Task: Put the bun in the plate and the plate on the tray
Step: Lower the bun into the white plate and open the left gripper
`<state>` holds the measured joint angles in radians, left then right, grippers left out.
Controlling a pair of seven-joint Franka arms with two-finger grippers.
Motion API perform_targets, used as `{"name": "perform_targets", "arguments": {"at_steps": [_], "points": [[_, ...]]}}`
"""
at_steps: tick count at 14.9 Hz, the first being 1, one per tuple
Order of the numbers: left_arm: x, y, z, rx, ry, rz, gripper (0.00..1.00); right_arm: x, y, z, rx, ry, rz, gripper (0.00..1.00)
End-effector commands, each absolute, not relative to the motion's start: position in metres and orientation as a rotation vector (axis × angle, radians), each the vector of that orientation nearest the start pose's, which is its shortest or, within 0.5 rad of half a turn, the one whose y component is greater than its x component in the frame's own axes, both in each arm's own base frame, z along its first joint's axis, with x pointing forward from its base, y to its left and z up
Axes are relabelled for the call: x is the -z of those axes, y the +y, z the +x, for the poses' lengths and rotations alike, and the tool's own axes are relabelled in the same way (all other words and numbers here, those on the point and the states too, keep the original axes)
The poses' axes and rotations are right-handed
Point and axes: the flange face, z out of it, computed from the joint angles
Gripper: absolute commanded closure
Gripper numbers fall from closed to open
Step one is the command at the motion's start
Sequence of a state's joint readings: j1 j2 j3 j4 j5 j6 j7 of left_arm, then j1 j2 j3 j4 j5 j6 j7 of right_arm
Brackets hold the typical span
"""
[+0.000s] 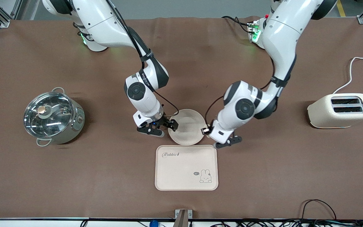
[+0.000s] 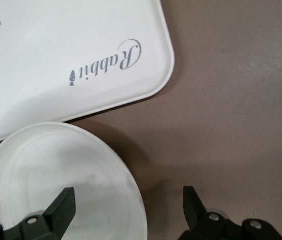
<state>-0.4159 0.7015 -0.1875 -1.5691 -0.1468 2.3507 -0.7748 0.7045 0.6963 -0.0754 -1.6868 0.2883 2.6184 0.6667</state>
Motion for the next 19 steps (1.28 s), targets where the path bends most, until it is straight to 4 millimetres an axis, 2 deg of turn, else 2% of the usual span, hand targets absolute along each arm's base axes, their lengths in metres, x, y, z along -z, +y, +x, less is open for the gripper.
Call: {"name": "perform_targets", "arguments": {"at_steps": [1, 2, 4, 5, 7, 9, 10, 14, 16, 18, 19], "points": [[-0.238, -0.405, 0.594, -0.098, -0.633, -3.335, 0.14, -0.218, 0.431, 0.554, 0.167, 0.255, -2.886, 0.17], [-0.239, -0.409, 0.596, -0.053, -0.640, -3.356, 0.00, -0.216, 0.438, 0.548, 0.169, 0.232, -2.890, 0.20], [-0.232, -0.423, 0.587, -0.045, -0.645, -3.363, 0.00, -0.210, 0.438, 0.545, 0.167, 0.166, -2.906, 0.33], [-0.229, -0.423, 0.586, -0.051, -0.661, -3.356, 0.00, -0.207, 0.436, 0.544, 0.164, 0.142, -2.913, 0.38], [-0.234, -0.422, 0.588, -0.035, -0.656, -3.359, 0.00, -0.203, 0.431, 0.545, 0.161, 0.137, -2.921, 0.40], [-0.247, -0.409, 0.596, -0.025, -0.645, -3.344, 0.00, -0.199, 0.425, 0.546, 0.156, 0.118, -2.930, 0.41], [-0.259, -0.399, 0.601, 0.003, -0.558, -3.326, 0.00, -0.199, 0.421, 0.549, 0.156, 0.120, -2.932, 0.41], [-0.330, -0.332, 0.627, 0.093, -0.216, -3.240, 0.00, -0.203, 0.411, 0.557, 0.155, 0.124, -2.934, 0.41], [-0.368, -0.277, 0.642, 0.099, -0.067, -3.212, 0.00, -0.201, 0.412, 0.555, 0.154, 0.112, -2.937, 0.42], [-0.416, -0.229, 0.648, 0.120, 0.052, -3.187, 0.00, -0.198, 0.416, 0.552, 0.158, 0.103, -2.936, 0.46], [-0.444, -0.201, 0.648, 0.149, 0.109, -3.163, 0.00, -0.197, 0.416, 0.552, 0.155, 0.106, -2.938, 0.52]]}}
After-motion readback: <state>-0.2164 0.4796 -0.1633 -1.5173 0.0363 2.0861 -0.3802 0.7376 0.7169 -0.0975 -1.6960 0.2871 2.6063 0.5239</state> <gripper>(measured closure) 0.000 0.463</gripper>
